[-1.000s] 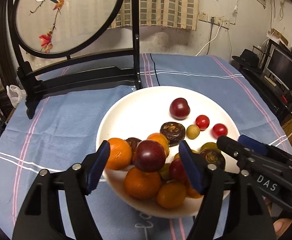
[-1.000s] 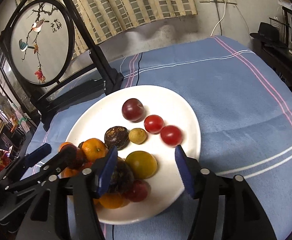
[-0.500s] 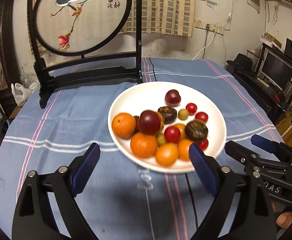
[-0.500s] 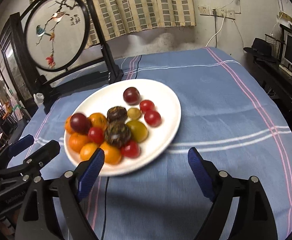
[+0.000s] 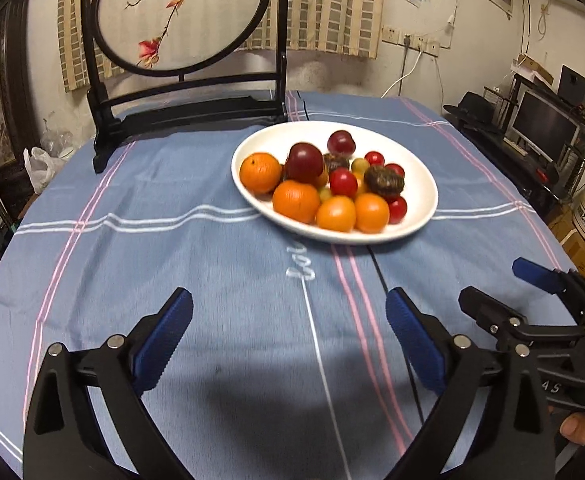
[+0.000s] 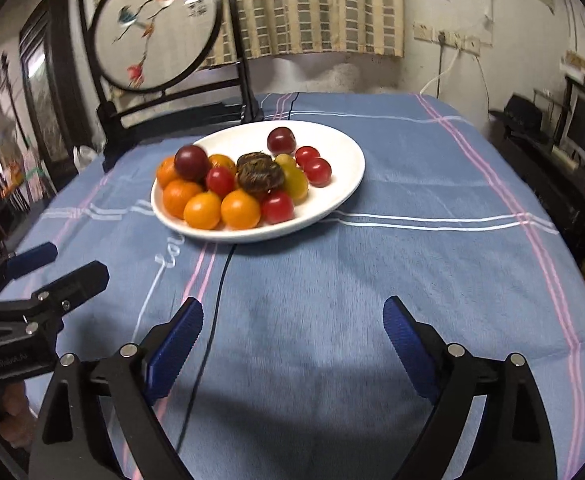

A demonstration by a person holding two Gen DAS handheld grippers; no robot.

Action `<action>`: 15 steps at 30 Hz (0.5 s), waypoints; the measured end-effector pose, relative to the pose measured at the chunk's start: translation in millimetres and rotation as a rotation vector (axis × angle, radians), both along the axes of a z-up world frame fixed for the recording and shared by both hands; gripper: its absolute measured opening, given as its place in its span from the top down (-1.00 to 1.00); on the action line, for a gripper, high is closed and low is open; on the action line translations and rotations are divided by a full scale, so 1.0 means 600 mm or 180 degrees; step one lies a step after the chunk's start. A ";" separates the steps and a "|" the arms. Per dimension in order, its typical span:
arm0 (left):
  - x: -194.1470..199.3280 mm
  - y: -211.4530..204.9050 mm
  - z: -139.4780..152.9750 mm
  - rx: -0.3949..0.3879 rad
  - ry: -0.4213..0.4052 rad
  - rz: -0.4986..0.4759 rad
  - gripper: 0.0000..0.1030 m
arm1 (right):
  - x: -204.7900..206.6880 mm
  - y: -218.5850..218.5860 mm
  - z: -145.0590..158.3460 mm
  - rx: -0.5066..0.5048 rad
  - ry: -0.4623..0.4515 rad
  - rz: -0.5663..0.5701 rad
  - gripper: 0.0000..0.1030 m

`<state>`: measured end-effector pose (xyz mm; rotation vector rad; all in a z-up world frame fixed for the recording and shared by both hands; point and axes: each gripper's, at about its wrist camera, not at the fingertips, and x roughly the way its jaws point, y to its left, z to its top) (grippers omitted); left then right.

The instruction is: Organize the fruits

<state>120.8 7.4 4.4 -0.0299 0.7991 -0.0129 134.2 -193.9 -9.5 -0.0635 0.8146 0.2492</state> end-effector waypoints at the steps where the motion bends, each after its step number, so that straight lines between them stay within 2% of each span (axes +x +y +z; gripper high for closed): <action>1: -0.003 0.001 -0.002 0.0004 0.0003 0.0001 -0.85 | -0.004 0.001 -0.001 -0.0026 -0.0008 0.0011 -0.80; 9: -0.009 0.013 -0.024 -0.0006 -0.0025 0.0073 -0.85 | -0.017 -0.011 -0.026 -0.0024 0.0102 0.0019 -0.81; 12: -0.002 0.013 -0.040 0.0049 0.0052 0.0121 -0.85 | -0.018 -0.022 -0.035 0.0007 0.0075 -0.0033 -0.81; 15: 0.003 0.017 -0.051 -0.0053 0.0147 0.0078 -0.85 | -0.014 -0.028 -0.042 0.0037 0.0102 -0.0048 -0.81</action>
